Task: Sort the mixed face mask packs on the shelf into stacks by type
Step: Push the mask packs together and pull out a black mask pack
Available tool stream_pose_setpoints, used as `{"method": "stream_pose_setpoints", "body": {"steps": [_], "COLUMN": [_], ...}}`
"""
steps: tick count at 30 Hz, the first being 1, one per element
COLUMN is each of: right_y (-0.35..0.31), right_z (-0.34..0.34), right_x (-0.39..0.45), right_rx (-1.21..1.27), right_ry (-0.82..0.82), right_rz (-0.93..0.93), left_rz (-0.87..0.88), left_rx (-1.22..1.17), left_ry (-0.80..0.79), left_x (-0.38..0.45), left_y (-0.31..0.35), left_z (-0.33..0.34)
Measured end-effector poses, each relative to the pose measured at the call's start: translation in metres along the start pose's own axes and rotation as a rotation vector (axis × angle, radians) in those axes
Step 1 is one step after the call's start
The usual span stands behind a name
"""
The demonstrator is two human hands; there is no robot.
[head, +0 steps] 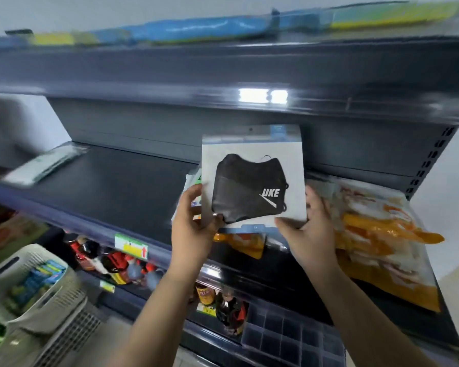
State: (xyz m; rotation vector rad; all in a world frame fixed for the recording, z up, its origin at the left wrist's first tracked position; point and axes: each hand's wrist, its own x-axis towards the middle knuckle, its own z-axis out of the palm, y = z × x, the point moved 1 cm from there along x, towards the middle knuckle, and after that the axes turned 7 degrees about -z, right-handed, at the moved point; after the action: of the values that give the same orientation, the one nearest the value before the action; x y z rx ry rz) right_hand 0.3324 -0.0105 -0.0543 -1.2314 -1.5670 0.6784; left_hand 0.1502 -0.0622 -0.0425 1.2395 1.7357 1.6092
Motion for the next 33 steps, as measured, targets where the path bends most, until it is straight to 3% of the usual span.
{"method": "stream_pose_setpoints", "body": {"steps": [11,19,26,33], "right_y": [-0.067,-0.121,-0.147,-0.143], "right_z": [0.158,0.293,0.369,0.421], "right_x": [-0.016,-0.038,-0.031,0.001], "right_rx": [0.273,0.275,0.224,0.129], "right_ry": [-0.131,-0.159,-0.205,-0.234], "right_rz": [0.019,0.015,0.035,0.028], "left_rz": [-0.090,-0.136,-0.205,-0.270], "left_rx": [-0.022,0.118,0.182,0.202], "left_ry": [0.120,0.169,0.124,0.105], "left_x": [0.053,0.107,0.150,0.210], "left_y": [-0.051,-0.096,-0.123,-0.154], "left_z": [-0.162,-0.295,-0.364,-0.388]}}
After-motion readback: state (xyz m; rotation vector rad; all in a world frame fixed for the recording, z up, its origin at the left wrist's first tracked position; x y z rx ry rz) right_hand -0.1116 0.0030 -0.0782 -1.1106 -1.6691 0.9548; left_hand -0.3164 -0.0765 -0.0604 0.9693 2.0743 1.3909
